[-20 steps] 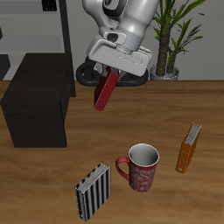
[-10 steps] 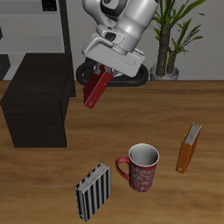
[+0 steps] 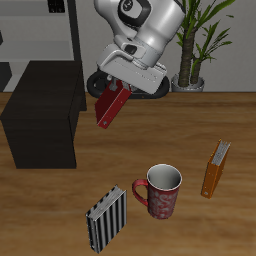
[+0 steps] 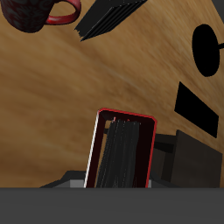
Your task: Place the red book in the top region of the shelf
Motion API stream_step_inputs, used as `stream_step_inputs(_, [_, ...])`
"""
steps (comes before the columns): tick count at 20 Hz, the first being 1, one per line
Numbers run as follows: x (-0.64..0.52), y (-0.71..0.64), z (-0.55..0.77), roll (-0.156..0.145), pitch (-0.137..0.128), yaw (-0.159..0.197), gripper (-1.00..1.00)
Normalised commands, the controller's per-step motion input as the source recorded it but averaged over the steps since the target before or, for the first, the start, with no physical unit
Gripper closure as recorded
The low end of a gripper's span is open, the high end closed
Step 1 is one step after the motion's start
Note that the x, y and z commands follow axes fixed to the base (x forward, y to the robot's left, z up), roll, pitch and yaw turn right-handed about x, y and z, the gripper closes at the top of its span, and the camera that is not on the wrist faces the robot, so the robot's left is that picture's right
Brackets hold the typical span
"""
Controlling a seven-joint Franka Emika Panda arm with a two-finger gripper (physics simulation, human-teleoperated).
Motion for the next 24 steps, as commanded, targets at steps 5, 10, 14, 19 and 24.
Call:
stream_step_inputs(5, [0.00,0.14,-0.14,-0.037,0.002,0.019,1.00])
stream_step_inputs(10, [0.04,-0.08,-0.13,-0.059,0.060,-0.025,1.00])
stream_step_inputs(14, [0.05,-0.02,-0.05,-0.039,0.037,-0.018,1.00])
stream_step_inputs(19, [0.04,-0.06,0.03,-0.036,-0.014,-0.005,1.00])
stream_step_inputs(24, [-0.01,-0.10,-0.01,-0.036,0.025,-0.023,1.00])
